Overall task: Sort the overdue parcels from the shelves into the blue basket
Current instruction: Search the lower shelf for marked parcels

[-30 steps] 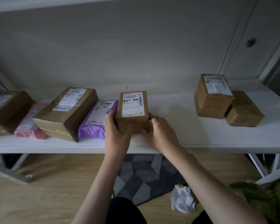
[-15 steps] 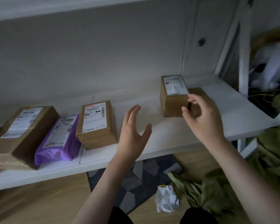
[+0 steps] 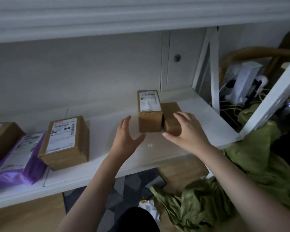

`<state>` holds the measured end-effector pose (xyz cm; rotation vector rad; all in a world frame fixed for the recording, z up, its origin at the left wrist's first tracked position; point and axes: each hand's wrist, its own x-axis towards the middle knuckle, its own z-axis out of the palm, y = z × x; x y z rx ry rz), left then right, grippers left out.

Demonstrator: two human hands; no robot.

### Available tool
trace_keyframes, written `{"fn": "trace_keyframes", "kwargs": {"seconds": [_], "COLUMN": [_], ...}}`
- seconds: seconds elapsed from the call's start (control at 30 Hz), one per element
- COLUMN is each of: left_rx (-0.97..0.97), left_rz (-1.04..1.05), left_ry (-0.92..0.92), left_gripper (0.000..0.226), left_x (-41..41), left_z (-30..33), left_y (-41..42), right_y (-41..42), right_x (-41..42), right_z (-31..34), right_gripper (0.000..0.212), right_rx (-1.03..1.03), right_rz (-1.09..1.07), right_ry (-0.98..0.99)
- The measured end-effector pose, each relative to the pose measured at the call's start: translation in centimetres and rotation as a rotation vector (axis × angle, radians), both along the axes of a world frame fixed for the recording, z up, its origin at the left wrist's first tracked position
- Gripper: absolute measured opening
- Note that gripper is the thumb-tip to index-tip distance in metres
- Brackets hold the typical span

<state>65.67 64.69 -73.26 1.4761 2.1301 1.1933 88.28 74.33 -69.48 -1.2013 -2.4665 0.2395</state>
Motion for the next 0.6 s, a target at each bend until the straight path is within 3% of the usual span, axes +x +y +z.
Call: {"fn": "trace_keyframes", "kwargs": {"seconds": [0.1, 0.23, 0.33, 0.43, 0.5, 0.6], "left_rx": [-0.049, -0.150, -0.176, -0.133, -0.012, 0.044], "left_rz": [-0.001, 0.010, 0.003, -0.137, -0.151, -0.149], "left_ry": [-0.008, -0.160, -0.167, 0.016, 0.059, -0.027], "left_gripper": [0.105, 0.119, 0.121, 0.096, 0.105, 0.119], "left_x": [-2.1, -2.7, -2.4, -1.9, -2.9, -4.1], "left_z": [1.0, 1.9, 1.9, 1.0, -1.6, -4.9], "left_y": [2.5, 4.8, 6.1, 7.0, 8.4, 9.9], "right_y": [2.8, 5.8, 7.3, 8.1, 8.6, 9.4], "right_x": [-3.7, -4.9, -4.8, -4.5, -4.5, -5.0], "right_z": [1.8, 3.0, 2.7, 0.8, -0.4, -0.8], "right_gripper": [0.112, 0.109, 0.110, 0.113, 0.113, 0.105], "right_rx": [0.000, -0.072, -0.103, -0.101, -0.066, 0.016], "right_rz": [0.015, 0.020, 0.055, 0.109, 0.144, 0.194], "right_ry": [-0.205, -0.336, -0.319, -0.281, -0.248, -0.193]}}
